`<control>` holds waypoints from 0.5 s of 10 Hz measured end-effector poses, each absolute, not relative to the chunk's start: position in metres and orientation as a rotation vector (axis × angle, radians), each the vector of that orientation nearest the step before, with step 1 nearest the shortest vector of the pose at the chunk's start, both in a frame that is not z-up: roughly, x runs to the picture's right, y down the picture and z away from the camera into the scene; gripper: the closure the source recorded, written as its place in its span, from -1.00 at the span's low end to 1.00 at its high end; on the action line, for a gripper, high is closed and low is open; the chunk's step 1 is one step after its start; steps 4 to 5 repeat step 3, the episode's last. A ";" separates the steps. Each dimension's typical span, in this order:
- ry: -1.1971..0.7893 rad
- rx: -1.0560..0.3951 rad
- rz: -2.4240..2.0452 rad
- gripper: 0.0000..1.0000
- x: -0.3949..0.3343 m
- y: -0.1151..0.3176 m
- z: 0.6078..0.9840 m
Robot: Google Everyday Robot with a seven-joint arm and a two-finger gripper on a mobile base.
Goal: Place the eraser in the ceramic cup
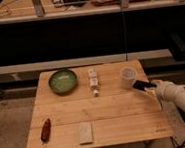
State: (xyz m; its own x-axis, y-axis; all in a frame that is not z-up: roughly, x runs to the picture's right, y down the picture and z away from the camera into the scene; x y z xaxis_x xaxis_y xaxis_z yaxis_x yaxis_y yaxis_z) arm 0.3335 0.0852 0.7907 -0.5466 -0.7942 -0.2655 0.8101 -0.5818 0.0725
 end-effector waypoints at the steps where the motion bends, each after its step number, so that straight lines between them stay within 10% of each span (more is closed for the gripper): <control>1: 0.094 0.337 -2.152 1.00 0.334 0.077 0.791; 5: 0.137 0.348 -2.141 1.00 0.332 0.053 0.794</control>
